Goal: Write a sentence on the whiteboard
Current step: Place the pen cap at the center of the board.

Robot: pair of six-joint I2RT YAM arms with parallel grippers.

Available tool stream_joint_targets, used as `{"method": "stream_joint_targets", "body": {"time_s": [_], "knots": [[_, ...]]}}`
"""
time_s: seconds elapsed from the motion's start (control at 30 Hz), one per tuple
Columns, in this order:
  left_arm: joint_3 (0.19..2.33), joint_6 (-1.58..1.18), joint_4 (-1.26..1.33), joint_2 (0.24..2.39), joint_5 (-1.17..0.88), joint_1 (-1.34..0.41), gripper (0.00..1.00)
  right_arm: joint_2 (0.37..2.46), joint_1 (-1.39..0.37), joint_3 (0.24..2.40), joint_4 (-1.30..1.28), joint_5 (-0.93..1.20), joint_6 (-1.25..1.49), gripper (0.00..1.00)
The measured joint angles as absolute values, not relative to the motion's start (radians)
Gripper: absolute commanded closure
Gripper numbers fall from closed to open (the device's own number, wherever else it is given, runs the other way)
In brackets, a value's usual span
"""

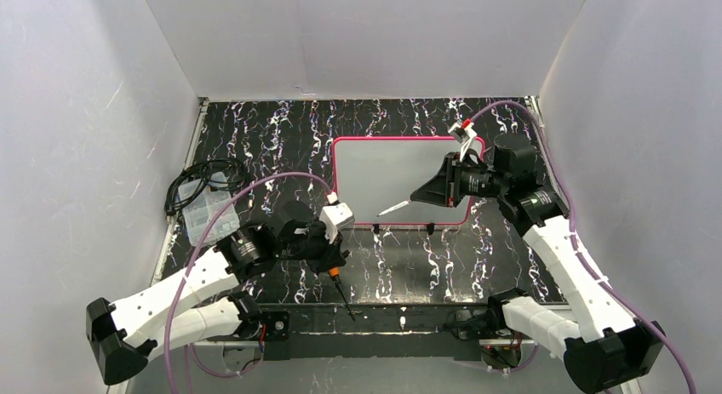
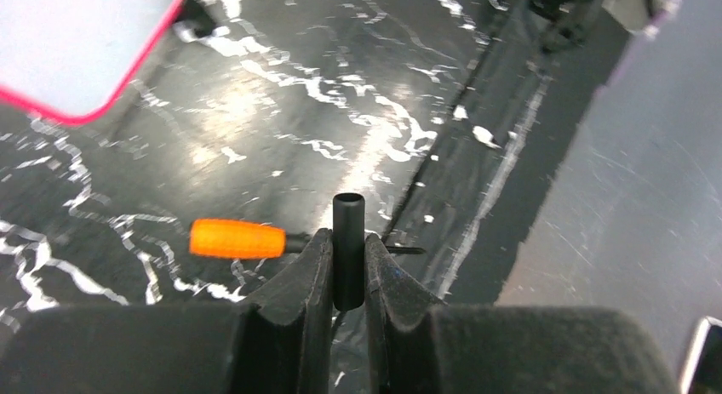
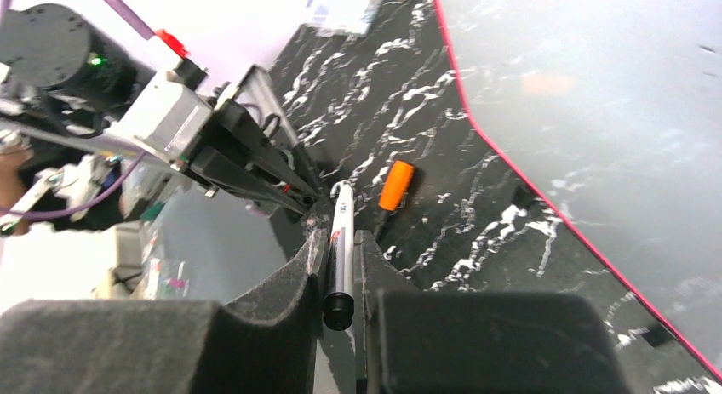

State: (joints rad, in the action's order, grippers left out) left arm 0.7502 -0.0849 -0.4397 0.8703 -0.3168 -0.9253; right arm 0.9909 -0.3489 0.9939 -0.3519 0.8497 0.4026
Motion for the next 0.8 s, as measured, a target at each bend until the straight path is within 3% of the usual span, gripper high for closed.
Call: {"method": "stream_joint_targets", "body": {"time_s": [0.13, 0.47, 0.8], "knots": [[0.756, -0.135, -0.484, 0.883, -0.187, -0.875, 1.0, 0.936, -0.348, 0.994, -0.411, 0.721, 0.363, 0.99], [0.764, -0.266, -0.567, 1.008, -0.057, -0.489, 1.0, 0.712, -0.348, 0.863, -0.326, 0.527, 0.422, 0.99], [0.792, -0.297, -0.61, 1.266, -0.079, -0.373, 0.97, 0.668, -0.349, 0.793, -0.287, 0.466, 0.438, 0.99]]}}
